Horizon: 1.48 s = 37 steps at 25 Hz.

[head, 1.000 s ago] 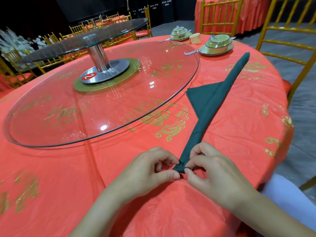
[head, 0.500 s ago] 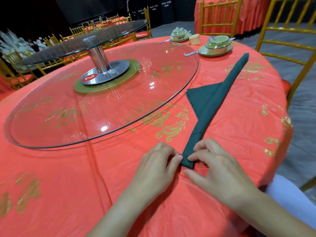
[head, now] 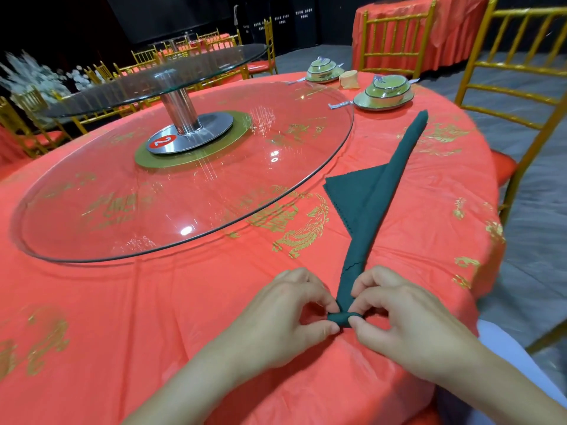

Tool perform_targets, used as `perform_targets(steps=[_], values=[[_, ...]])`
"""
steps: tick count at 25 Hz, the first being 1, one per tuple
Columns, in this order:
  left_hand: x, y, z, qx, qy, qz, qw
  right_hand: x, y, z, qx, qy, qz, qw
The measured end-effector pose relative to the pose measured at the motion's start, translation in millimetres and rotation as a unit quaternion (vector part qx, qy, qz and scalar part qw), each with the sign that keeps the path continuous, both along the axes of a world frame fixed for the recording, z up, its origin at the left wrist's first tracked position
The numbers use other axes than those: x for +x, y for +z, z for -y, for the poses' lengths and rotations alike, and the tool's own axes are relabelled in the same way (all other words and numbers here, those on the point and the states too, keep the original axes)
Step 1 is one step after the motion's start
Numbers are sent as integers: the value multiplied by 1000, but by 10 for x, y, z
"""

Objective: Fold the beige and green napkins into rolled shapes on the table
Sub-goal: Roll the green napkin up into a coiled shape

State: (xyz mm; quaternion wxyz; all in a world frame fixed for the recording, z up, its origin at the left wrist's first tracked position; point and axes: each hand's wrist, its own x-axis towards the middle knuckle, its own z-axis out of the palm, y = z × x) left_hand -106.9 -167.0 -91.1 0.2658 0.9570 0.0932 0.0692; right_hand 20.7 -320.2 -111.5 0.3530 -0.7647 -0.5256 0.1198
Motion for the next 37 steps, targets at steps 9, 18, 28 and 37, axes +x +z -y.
perform_targets(steps=[9, 18, 28, 37], values=[[265, 136, 45, -38, 37, -103, 993, -19, -64, 74, 49, -23, 22, 998], [122, 44, 42, -76, 57, -24, 995, 119, -40, -41, 20, -32, 23, 999], [509, 271, 7, -26, 60, -173, 983, 178, -96, -2, 53, -29, 73, 996], [409, 177, 68, -4, 78, -52, 996, 295, -98, -150, 78, -54, 79, 992]])
